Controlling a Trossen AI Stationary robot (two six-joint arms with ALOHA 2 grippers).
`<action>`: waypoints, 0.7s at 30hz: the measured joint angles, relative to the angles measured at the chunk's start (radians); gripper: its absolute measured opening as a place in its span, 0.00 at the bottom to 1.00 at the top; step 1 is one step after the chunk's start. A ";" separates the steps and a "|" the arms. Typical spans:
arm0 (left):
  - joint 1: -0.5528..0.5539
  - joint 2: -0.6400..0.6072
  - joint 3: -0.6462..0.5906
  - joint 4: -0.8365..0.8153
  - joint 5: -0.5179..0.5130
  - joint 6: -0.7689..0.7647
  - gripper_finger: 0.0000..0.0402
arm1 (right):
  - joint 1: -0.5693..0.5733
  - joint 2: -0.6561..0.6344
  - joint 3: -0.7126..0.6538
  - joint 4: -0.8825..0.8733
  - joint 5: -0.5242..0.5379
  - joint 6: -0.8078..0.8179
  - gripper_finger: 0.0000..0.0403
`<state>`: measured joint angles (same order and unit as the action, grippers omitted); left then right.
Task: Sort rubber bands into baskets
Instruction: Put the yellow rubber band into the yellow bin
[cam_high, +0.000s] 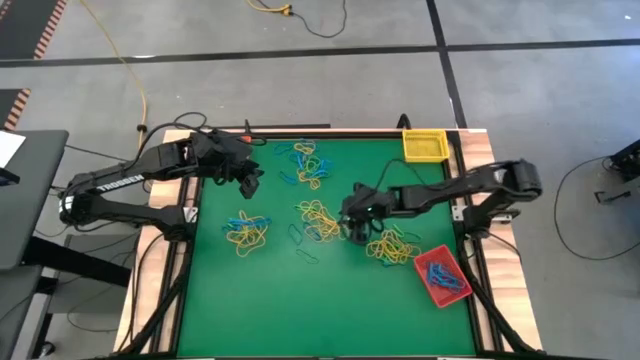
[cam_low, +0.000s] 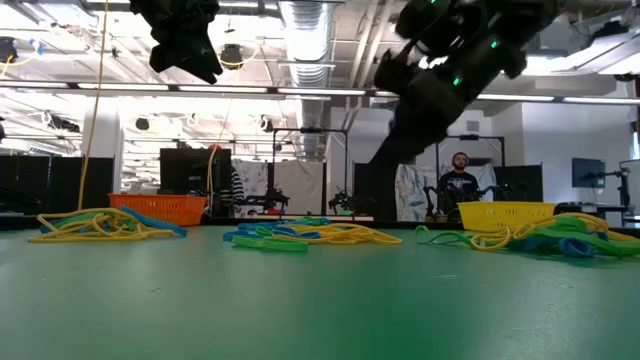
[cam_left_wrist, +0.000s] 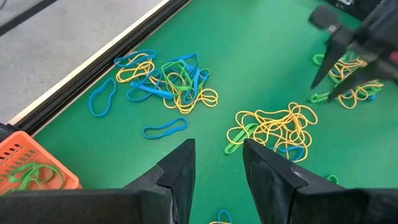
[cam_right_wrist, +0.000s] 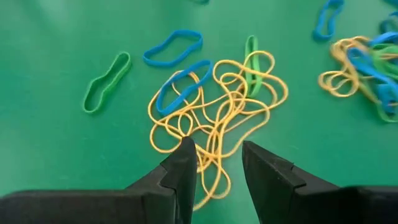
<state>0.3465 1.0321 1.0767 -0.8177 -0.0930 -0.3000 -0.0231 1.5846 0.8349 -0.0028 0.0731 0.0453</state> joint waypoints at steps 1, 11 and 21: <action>0.000 0.000 0.000 0.000 0.000 0.000 0.31 | -0.001 0.026 0.000 0.019 -0.001 0.003 0.39; 0.000 0.000 0.000 0.000 0.000 0.000 0.31 | -0.001 0.198 0.045 0.125 -0.048 0.007 0.39; 0.000 0.000 0.000 0.000 0.000 0.000 0.31 | -0.025 0.221 0.070 0.114 0.002 -0.020 0.39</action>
<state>0.3466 1.0321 1.0767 -0.8177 -0.0933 -0.3000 -0.0485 1.8053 0.9047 0.1110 0.0753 0.0254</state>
